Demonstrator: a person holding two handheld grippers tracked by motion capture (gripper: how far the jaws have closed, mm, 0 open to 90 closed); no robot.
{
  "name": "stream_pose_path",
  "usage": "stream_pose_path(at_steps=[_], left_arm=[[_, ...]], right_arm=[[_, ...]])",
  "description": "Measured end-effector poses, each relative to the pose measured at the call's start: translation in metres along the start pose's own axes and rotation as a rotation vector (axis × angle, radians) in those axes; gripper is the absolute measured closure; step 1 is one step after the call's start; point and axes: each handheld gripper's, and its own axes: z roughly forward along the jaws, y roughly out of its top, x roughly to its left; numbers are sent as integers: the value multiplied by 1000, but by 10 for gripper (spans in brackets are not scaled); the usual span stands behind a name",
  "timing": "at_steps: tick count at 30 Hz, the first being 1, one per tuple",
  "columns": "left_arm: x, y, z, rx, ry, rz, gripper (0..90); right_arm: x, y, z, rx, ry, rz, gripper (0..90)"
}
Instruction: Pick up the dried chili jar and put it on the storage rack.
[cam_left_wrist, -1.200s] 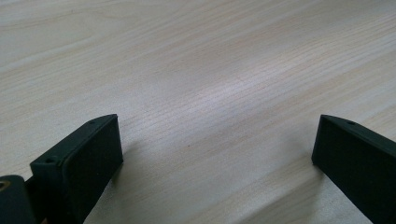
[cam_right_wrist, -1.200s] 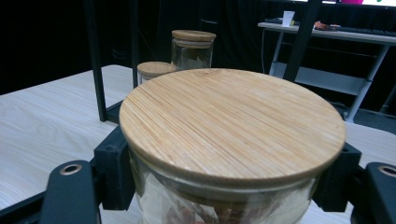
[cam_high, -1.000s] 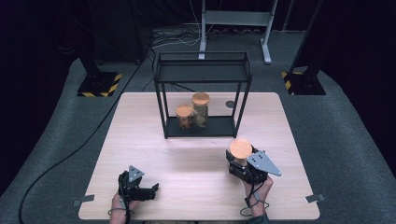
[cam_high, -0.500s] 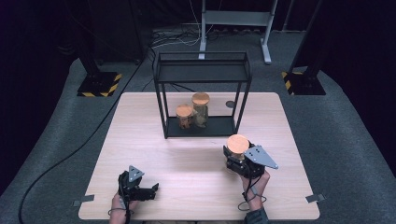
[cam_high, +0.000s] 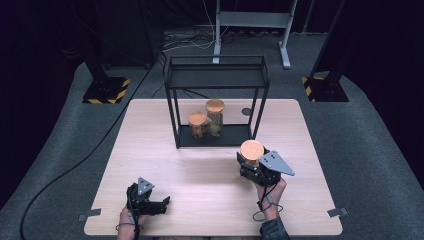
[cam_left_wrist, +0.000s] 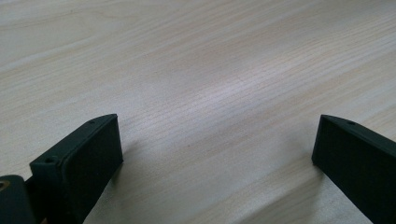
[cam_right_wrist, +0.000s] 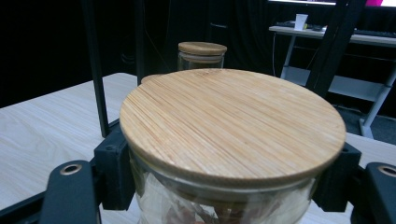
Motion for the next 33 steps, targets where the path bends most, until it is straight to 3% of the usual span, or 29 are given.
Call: stream_pose_path(at_steps=[33], left_arm=[[0,0,0,0,0,0,8]], right_arm=[[-2,10,32,-21,14,6,244]])
